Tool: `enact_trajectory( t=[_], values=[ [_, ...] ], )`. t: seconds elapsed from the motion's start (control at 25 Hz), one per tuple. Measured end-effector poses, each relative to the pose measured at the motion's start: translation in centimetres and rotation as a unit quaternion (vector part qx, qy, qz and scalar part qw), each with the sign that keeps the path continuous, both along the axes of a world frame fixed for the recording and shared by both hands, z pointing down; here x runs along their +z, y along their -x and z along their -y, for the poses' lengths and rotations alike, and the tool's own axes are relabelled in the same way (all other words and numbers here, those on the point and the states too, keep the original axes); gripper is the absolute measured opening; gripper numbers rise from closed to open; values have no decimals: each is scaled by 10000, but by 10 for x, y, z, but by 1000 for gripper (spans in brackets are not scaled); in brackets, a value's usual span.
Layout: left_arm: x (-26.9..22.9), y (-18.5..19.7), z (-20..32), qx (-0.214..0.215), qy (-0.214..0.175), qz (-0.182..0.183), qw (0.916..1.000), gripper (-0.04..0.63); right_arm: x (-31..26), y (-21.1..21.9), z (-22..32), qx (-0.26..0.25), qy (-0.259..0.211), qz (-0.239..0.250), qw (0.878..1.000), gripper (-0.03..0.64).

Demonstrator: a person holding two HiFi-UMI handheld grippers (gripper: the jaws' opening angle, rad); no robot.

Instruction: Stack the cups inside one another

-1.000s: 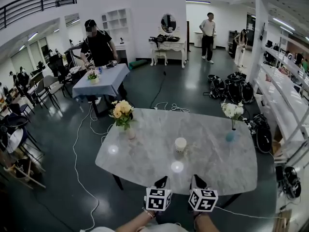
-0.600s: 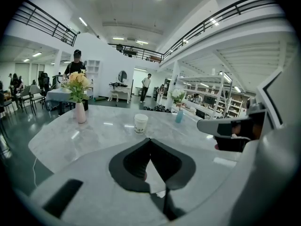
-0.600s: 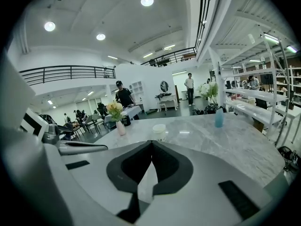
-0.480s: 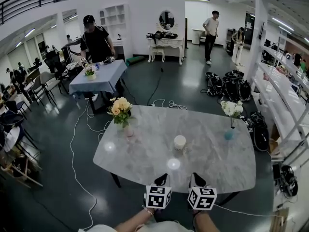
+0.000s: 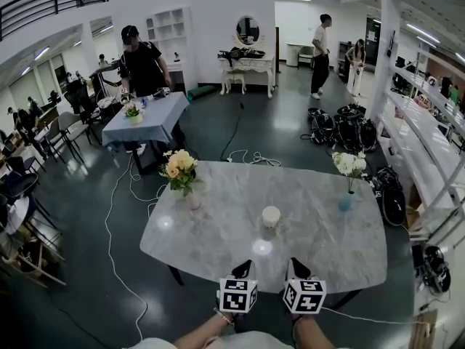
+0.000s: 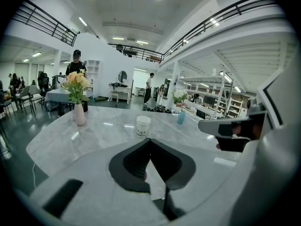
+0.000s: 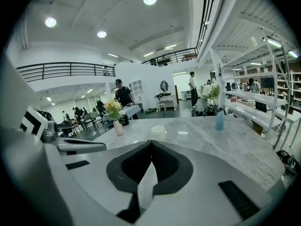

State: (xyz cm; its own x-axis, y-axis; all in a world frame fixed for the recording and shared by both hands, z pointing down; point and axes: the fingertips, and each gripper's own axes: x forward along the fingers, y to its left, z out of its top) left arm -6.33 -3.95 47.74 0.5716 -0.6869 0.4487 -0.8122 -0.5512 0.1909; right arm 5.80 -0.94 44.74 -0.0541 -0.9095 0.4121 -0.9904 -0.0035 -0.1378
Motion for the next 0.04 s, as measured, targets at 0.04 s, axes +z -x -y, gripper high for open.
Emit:
enact_trajectory(
  t=[0.04],
  values=[
    [0, 0, 2, -1, -5, 0, 10000, -3, 0, 0, 1, -6, 1, -9, 10000, 8]
  ],
)
